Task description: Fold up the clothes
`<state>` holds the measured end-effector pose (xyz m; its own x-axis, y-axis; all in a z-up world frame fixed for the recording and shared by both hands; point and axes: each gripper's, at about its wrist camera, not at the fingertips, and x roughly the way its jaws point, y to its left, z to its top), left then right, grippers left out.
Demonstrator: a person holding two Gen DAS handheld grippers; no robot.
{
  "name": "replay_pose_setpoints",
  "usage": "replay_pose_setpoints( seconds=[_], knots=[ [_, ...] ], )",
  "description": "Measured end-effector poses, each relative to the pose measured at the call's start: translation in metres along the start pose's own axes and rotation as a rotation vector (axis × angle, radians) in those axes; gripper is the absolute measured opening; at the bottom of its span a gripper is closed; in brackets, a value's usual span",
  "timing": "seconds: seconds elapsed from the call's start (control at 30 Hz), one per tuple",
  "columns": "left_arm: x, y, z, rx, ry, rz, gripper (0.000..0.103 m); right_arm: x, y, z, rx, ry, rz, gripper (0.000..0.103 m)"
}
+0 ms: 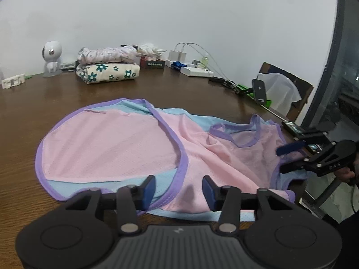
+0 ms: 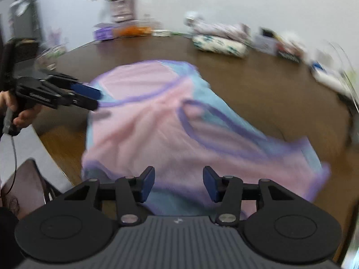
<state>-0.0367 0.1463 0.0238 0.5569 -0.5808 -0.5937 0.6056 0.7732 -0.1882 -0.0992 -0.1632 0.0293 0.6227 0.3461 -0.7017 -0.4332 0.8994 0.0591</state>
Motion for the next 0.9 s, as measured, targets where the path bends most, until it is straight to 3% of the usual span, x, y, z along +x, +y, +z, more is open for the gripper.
replay_pose_setpoints(
  seconds=[0.07, 0.2, 0.3, 0.43, 0.53, 0.6, 0.67, 0.73, 0.8, 0.9],
  knots=[
    [0.005, -0.002, -0.001, -0.010, 0.031, 0.011, 0.005, -0.003, -0.007, -0.008, 0.060, 0.009, -0.027, 0.049],
    [0.009, -0.007, -0.006, -0.034, 0.078, 0.045, 0.002, -0.002, -0.016, -0.017, 0.110, 0.024, -0.083, 0.047],
    [-0.002, -0.005, -0.013, -0.094, 0.083, 0.046, 0.002, 0.002, -0.015, -0.019, 0.062, 0.033, -0.149, 0.050],
    [-0.013, -0.016, -0.022, -0.211, 0.121, 0.000, 0.001, 0.002, -0.032, -0.018, 0.086, 0.038, -0.196, 0.051],
    [-0.014, -0.036, -0.027, -0.223, 0.141, -0.042, 0.002, 0.005, -0.061, -0.007, 0.122, 0.042, -0.288, 0.051],
    [-0.017, -0.041, -0.025, -0.226, 0.115, -0.026, 0.002, 0.006, -0.071, 0.002, 0.122, 0.037, -0.346, 0.043],
    [-0.027, -0.042, -0.021, -0.220, 0.059, -0.035, 0.007, -0.001, -0.066, 0.012, 0.109, -0.018, -0.317, 0.044],
    [-0.032, -0.043, -0.015, -0.202, 0.007, -0.047, 0.017, -0.005, -0.054, 0.024, 0.091, -0.079, -0.215, 0.047],
    [-0.024, -0.044, -0.013, -0.172, 0.011, -0.037, 0.028, 0.005, -0.038, 0.037, 0.052, -0.110, -0.131, 0.048],
    [-0.007, -0.043, -0.013, -0.152, 0.063, -0.004, 0.028, 0.038, -0.018, 0.050, -0.018, -0.095, -0.068, 0.046]
  ],
)
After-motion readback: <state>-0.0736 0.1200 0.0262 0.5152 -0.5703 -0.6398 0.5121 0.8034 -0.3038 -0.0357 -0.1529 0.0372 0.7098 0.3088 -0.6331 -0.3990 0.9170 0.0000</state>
